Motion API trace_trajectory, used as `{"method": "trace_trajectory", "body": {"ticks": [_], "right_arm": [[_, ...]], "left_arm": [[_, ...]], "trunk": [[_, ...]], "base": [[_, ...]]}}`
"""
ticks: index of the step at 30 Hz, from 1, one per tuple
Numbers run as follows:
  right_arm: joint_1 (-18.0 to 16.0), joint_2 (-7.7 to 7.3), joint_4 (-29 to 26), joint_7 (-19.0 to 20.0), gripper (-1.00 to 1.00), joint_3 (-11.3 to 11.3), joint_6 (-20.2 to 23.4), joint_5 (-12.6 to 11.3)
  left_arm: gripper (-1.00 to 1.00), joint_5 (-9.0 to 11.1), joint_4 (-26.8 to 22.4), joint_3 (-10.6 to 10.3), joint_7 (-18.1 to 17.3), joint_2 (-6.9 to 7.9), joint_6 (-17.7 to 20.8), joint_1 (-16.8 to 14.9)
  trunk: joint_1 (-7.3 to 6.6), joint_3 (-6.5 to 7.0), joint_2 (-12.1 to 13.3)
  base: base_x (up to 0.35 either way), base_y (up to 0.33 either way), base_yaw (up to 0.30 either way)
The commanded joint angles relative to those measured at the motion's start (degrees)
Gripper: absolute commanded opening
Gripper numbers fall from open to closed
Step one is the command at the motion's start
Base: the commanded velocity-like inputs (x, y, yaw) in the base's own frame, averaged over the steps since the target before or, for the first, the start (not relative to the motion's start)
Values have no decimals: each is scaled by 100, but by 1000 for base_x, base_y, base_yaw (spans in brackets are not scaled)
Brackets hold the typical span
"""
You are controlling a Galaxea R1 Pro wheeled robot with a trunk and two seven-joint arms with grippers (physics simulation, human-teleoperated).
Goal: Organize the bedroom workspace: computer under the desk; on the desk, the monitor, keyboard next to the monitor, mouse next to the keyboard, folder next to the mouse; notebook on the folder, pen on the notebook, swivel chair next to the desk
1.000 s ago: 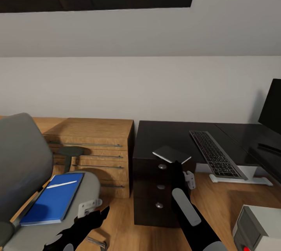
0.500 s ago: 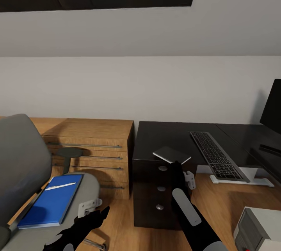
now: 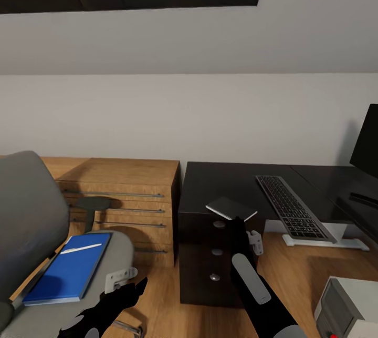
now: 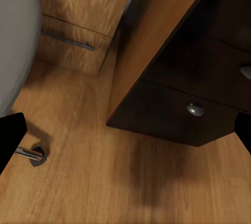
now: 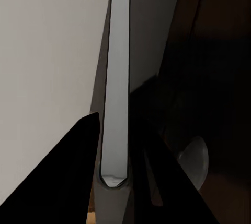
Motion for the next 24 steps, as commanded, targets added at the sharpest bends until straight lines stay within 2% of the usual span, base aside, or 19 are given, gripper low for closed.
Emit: {"method": "trace_trajectory", "body": {"ticks": [1, 21, 24], "right_arm": [[-5, -3, -5, -5, -100, 16, -33, -17], [-5, -4, -5, -5, -100, 16, -33, -9], [-5, -4, -5, -5, -100, 16, -33, -8]], "left_arm": [[100, 61, -10, -12, 61, 5, 16, -1], [100, 61, -10, -4, 59, 14, 16, -1], [100, 61, -13, -4, 65, 14, 18, -1]], "trunk": [[22, -23, -44], [22, -23, -44], [88, -77, -164]], "base": [[0, 0, 0], [0, 0, 0], [0, 0, 0]]}}
